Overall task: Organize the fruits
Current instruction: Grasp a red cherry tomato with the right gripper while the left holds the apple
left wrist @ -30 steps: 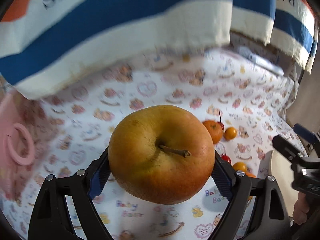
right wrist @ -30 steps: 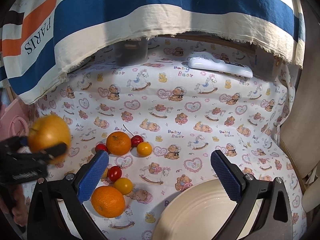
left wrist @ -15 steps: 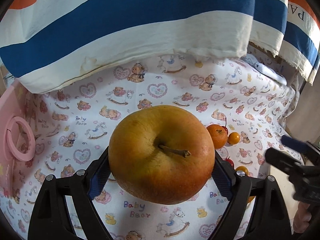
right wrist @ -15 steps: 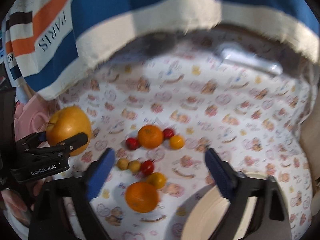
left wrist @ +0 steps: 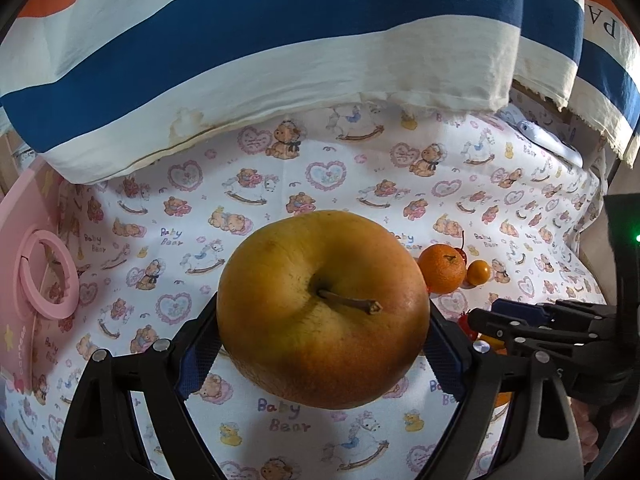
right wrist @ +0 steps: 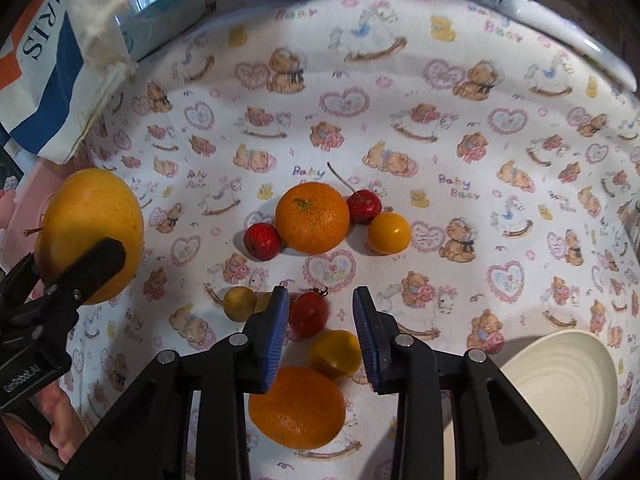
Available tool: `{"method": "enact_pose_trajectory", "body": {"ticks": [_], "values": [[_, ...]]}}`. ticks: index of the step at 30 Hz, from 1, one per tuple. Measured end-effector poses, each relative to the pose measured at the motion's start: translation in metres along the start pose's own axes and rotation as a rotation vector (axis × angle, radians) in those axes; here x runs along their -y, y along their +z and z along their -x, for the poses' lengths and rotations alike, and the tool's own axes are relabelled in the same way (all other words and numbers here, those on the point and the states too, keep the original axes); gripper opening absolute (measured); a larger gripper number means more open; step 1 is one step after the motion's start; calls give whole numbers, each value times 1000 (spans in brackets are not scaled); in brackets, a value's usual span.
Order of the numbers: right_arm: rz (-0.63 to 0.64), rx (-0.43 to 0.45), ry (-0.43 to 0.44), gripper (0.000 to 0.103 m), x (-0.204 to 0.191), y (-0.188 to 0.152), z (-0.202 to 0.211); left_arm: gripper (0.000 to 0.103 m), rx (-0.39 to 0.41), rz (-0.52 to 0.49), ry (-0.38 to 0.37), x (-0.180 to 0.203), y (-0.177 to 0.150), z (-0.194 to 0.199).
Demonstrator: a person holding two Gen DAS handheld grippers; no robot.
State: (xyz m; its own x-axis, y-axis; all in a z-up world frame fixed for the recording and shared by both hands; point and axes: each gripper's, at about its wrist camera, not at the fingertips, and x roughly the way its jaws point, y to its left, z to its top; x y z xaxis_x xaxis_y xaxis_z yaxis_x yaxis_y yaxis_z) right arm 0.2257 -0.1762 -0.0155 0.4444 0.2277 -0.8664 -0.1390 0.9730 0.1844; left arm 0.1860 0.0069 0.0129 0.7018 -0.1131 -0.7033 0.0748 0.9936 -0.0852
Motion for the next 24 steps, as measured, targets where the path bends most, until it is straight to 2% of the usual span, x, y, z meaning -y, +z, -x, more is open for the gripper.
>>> {"method": "enact_pose_trajectory", "body": {"ticks": [4, 6, 18, 24], "values": [[7, -24, -23, 32, -2, 1, -7, 88, 0, 3, 6, -1, 1, 1], [8, -33, -34, 24, -3, 1, -10, 88, 0, -1, 11, -1, 1, 1], [17, -59, -106, 24, -10, 5, -20, 88, 1, 3, 7, -1, 1, 3], [-17, -46, -92, 24, -3, 3, -21, 88, 2, -7, 12, 0, 2, 4]]}}
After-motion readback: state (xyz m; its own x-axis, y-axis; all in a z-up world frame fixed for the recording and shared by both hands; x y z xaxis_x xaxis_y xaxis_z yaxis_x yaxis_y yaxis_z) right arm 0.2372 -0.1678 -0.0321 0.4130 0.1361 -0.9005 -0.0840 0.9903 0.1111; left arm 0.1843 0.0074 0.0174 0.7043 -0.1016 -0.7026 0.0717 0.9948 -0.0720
